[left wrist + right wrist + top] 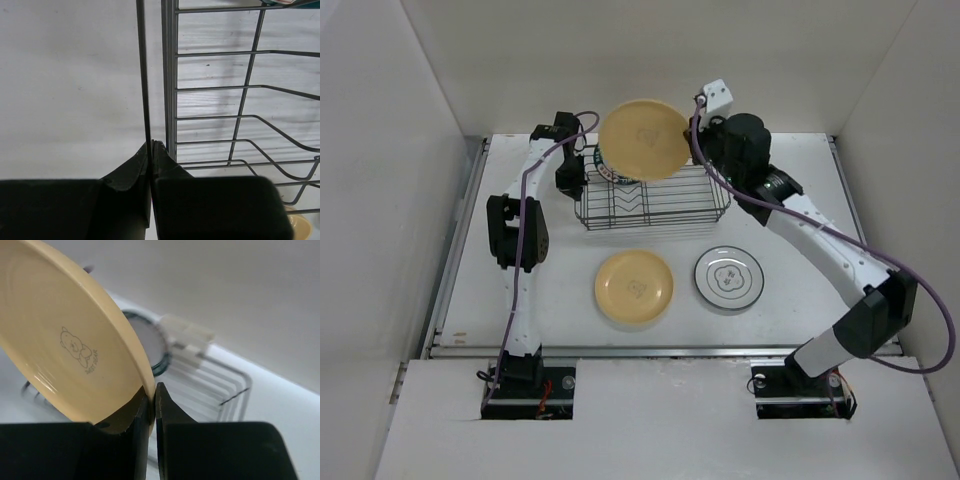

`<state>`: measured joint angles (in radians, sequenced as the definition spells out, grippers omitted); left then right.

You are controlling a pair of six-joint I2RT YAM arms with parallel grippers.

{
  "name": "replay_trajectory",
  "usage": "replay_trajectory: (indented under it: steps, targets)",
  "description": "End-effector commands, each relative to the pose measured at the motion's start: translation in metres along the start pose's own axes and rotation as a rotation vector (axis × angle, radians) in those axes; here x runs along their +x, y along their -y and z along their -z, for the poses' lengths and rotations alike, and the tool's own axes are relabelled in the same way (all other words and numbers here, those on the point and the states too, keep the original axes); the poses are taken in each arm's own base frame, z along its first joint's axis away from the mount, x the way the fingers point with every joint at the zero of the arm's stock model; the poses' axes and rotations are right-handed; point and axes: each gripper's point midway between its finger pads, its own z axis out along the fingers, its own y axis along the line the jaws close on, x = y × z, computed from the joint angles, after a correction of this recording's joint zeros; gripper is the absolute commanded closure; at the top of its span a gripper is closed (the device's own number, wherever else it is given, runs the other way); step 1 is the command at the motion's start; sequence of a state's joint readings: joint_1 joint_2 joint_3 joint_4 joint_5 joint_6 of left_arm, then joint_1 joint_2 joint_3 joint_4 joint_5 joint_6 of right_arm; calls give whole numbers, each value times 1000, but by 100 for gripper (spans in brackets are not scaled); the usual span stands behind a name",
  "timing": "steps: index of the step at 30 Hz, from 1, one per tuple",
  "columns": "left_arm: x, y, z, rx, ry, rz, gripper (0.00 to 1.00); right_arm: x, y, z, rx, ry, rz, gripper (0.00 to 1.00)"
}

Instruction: Unload the plates from the dish rack

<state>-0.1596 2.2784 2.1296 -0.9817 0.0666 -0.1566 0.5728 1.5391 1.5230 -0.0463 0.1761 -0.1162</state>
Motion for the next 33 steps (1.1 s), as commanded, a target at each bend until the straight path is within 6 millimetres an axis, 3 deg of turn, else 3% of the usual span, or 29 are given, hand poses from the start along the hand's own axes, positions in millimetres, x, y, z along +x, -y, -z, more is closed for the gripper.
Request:
replay_trajectory:
  steps: [1, 3, 5, 6, 10, 13, 16, 18, 19, 23, 27, 30, 31, 33]
  targets:
    - [-21, -7, 9, 21, 62, 9, 100, 43, -88, 52, -488, -238, -115, 100]
    - [-26, -7, 10, 22, 74, -12, 100, 81, -105, 77, -583, -391, -170, 100]
    - [-28, -7, 15, 23, 82, -26, 99, 112, -117, 90, -614, -491, -230, 100]
    - [-27, -3, 14, 26, 81, -43, 95, 142, -130, 104, -639, -577, -246, 100]
    - [-26, 2, 20, 29, 84, -63, 65, 186, -150, 123, -626, -689, -274, 100]
    - [-27, 4, 37, 45, 112, -65, 51, 201, -160, 123, -602, -707, -273, 100]
    - [-30, 5, 57, 51, 150, -85, 43, 228, -154, 115, -522, -771, -258, 100]
    - [-27, 3, 69, 49, 155, -114, 37, 248, -145, 109, -439, -819, -250, 90]
    - [-30, 4, 84, 54, 187, -115, 37, 252, -144, 108, -429, -827, -245, 79]
    - [-21, -9, 114, 54, 208, -145, 29, 264, -140, 103, -358, -851, -198, 56]
    - [-9, -18, 128, 43, 192, -192, 25, 265, -135, 103, -317, -855, -171, 49]
    - [10, -15, 128, 75, 137, -206, 25, 235, -129, 104, -317, -777, -182, 46]
    - [13, -14, 126, 85, 126, -217, 23, 214, -127, 105, -324, -724, -193, 44]
    - [20, -14, 118, 95, 94, -215, 23, 199, -125, 108, -329, -685, -200, 43]
